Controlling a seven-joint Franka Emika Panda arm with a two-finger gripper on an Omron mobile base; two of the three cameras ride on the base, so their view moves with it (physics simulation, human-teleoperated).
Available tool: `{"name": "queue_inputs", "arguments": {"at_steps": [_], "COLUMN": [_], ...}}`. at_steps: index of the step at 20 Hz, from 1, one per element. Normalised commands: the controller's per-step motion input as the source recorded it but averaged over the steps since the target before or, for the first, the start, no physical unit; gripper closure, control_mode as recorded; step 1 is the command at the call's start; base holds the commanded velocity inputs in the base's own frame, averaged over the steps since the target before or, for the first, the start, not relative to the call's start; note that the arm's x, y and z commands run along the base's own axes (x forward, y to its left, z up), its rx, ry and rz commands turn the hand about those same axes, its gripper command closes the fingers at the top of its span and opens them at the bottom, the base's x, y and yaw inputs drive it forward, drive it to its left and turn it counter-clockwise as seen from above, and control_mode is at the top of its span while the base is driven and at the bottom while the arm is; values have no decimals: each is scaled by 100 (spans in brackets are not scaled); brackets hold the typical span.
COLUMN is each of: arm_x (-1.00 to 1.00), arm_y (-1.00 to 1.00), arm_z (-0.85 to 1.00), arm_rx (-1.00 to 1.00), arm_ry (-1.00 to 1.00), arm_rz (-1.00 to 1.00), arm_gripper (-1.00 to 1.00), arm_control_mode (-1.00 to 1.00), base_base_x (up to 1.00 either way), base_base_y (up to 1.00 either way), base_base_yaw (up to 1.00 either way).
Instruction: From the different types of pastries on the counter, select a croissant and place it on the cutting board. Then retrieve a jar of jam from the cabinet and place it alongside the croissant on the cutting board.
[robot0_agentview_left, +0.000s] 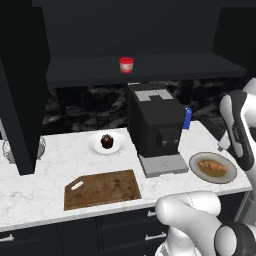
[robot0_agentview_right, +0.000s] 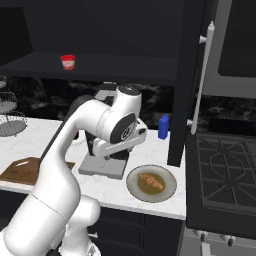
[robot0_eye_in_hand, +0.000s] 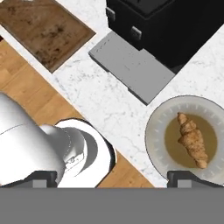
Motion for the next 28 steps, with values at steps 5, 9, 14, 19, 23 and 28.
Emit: {"name": "queue_inputs", "arguments": {"at_steps": [5,9,14,19,23,28], "arm_x": [8,18,47,53,23,8], "arm_y": [-36,-40,-21,-4,-25,-16], "arm_z": [-34,-52,-53,-37,-27,-26], "arm_rx": [0,0,0,0,0,0], "arm_ry": [1,2,7,11,2,0], "arm_rz": [3,0,0,0,0,0], "arm_gripper": [-100,-100,-100,-100,-100,-100], "arm_control_mode": [-100,-100,-100,-100,-100,-100], "base_base_x": [0,0,0,0,0,0], "base_base_y": [0,0,0,0,0,0], "base_base_yaw": [0,0,0,0,0,0]}}
